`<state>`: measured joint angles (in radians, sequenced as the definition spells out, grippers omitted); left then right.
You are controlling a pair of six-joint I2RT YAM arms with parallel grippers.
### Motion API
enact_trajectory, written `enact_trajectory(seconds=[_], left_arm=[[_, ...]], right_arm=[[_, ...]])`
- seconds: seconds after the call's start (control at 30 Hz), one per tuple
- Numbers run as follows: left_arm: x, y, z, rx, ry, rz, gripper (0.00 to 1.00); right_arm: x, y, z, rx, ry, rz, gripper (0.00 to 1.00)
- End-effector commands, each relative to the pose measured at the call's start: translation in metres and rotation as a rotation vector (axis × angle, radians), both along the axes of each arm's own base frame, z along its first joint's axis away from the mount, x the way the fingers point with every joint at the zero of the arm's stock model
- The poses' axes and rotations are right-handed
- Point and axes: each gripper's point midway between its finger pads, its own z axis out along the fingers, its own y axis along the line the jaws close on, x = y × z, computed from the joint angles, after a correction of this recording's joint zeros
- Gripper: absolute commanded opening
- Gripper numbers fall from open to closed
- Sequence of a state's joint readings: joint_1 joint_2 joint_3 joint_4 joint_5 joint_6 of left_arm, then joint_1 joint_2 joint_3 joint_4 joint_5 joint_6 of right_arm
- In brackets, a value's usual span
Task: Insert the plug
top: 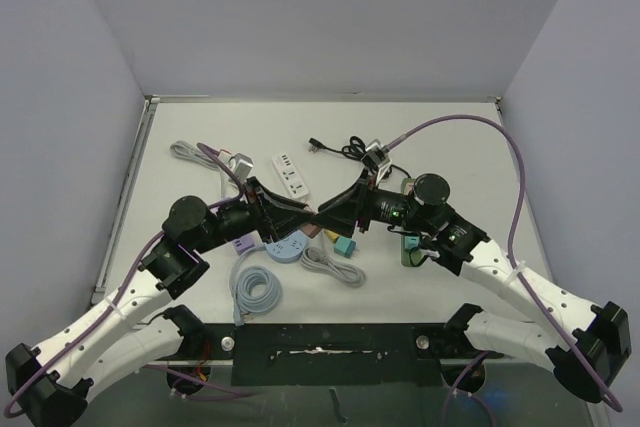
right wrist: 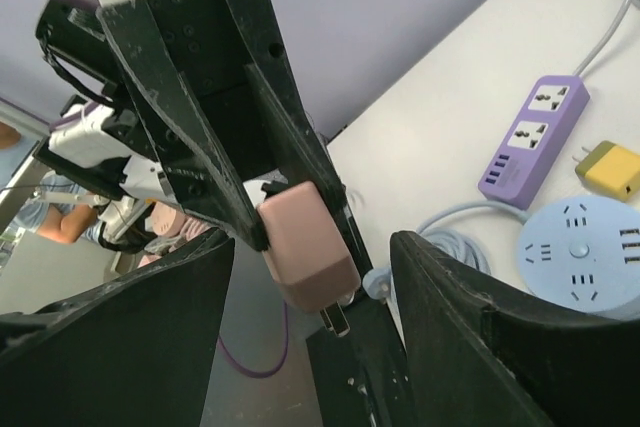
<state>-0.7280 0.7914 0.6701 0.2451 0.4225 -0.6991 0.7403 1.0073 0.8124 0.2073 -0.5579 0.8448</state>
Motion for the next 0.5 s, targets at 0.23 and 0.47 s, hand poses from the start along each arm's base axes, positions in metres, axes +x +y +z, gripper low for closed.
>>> enact_trajectory(seconds=[0.23, 0.47], left_arm=[[-0.012, 0.001, 0.023, -0.081, -0.009, -0.074, 0.08], [-0.022, 0.002, 0.032, -0.095, -0.03, -0.121, 0.08]], right_arm=[[-0.016, -0.002, -0.004, 0.051, -0.105, 0.065, 0.66], [-0.025, 0.006, -0.002, 0.064, -0.127, 0.141, 0.57]])
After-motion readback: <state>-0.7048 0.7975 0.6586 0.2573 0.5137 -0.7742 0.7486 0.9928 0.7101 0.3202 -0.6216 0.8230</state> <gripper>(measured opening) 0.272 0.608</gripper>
